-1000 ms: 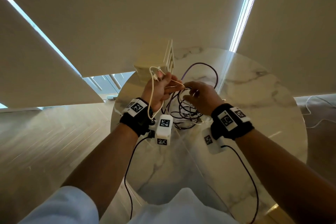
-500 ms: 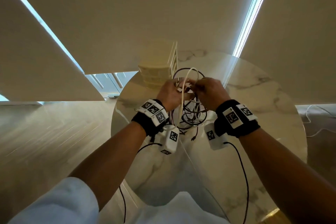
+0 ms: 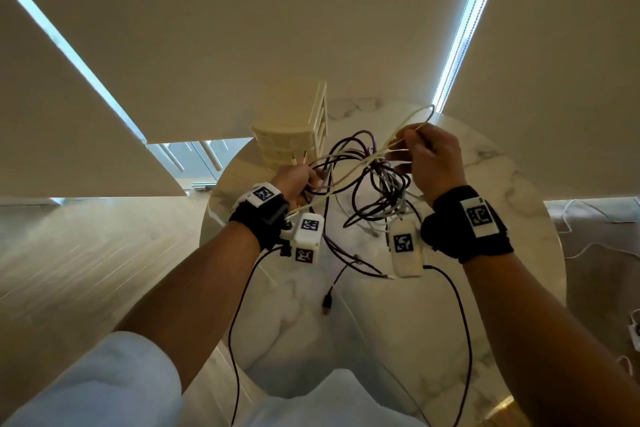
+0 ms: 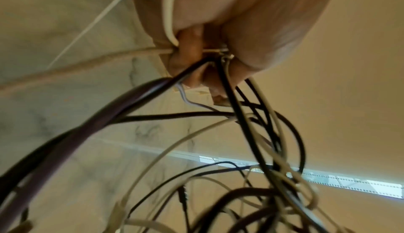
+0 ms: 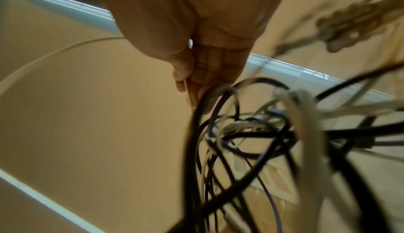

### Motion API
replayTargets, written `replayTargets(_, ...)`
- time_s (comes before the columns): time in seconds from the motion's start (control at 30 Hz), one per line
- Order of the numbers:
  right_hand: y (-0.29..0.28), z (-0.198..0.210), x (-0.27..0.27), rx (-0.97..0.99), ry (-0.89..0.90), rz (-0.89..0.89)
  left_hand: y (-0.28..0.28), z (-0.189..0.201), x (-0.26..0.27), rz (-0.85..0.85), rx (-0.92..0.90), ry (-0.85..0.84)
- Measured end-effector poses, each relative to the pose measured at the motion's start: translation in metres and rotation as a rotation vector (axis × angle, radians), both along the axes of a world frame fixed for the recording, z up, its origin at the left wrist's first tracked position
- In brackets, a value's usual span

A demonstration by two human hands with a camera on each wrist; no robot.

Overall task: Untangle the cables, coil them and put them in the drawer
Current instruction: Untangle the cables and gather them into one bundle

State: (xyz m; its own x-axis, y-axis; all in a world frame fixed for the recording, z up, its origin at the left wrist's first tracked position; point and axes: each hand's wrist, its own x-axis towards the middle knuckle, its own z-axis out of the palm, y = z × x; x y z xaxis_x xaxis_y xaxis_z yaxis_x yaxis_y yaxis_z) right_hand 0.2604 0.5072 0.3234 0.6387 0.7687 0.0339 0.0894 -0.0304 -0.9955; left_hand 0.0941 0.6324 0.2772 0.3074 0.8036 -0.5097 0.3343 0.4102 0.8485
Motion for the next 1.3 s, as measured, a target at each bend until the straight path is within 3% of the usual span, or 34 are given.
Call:
replayTargets(0.17, 0.008, -0.008, -0.009, -0.129, -0.325, 0.132, -0.006, 0.013, 0.012, -0.121, 0.529, -0.085)
replayTargets(0.3, 0.010, -0.009, -0.018, -0.061, -0.272, 0.133, -0.020, 0.011, 0.031, -0.429, 0.675, -0.038)
replayTargets(0.4, 0.008, -0.011, -0.018, -0.003, -0.189, 0.118, -0.022, -0.004, 0.035, -0.444, 0.746, 0.041)
replayTargets(0.47, 0.004, -0.019, -0.014, -0.032, -0.164, 0.118, -0.026, -0.001, 0.034, -0.400, 0.683, -0.059)
replayTargets(0.63, -0.004, -0.052, -0.012, -0.395, -0.424, 0.217, -0.029, 0.013, 0.026, -0.237, 0.385, -0.302)
replayTargets(0.83, -0.005, -0.049, -0.006, -0.428, -0.409, 0.169, -0.016, 0.008, 0.001, 0.023, 0.191, -0.444)
replayTargets(0.9, -0.007, -0.049, 0.004, -0.395, -0.350, 0.085, -0.007, 0.002, -0.009, 0.160, 0.133, -0.475)
replayTargets(1.0, -0.013, -0.055, 0.022, -0.326, -0.089, -0.034, 0.004, -0.002, -0.024, 0.295, 0.046, -0.512)
replayTargets(1.13, -0.018, -0.066, 0.033, -0.409, 0.014, -0.074, 0.005, -0.011, -0.031, 0.173, 0.112, -0.333)
replayTargets(1.17, -0.017, -0.068, 0.032, -0.475, -0.034, -0.068, 0.004, -0.012, -0.030, 0.150, 0.118, -0.321)
replayTargets(1.23, -0.016, -0.069, 0.022, -0.610, -0.309, -0.057, 0.001, -0.013, -0.025, 0.133, 0.110, -0.360)
replayTargets(1.3, -0.014, -0.064, -0.001, -0.525, -0.575, -0.013, -0.005, -0.013, -0.018, 0.090, 0.119, -0.424)
